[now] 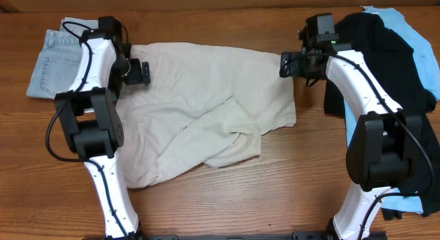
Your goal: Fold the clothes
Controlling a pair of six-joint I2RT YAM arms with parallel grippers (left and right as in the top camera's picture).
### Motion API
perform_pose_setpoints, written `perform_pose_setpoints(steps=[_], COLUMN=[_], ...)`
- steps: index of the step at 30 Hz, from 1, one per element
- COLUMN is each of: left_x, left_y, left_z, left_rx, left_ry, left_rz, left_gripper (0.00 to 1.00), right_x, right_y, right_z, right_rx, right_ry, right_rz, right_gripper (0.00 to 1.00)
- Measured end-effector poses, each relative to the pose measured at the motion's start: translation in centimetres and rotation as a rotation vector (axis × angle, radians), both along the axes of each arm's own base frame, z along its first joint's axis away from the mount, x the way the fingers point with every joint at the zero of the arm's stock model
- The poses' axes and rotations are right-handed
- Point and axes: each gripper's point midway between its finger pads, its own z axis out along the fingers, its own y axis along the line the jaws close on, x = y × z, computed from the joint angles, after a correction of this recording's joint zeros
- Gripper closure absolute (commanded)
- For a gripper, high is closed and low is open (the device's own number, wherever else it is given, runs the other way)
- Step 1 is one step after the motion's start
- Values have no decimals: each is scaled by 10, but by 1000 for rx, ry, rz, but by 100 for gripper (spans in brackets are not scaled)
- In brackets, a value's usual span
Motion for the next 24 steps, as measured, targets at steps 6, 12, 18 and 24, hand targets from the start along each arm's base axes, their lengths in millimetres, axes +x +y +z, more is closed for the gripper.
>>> perform_pose_setpoints(steps=[6, 12, 18, 24], left_x=[-1, 24, 28, 31], left_y=[0, -2, -8, -9], left_z=[44, 140, 171, 172], left_rx=[-3, -5, -30, -36], left_ry=[53, -174, -258, -272], left_rz=[-6, -17, -31, -32], left_gripper=[0, 0, 0, 0], right_x=[-26, -56, -85, -89], right_y=[39, 107, 164, 177], right_z=[1, 0, -3, -12], right_rx=[171, 177, 125, 100], right_ry=[96, 141, 152, 154], right_rz=[109, 265, 368, 374], right_gripper=[8, 8, 9, 12])
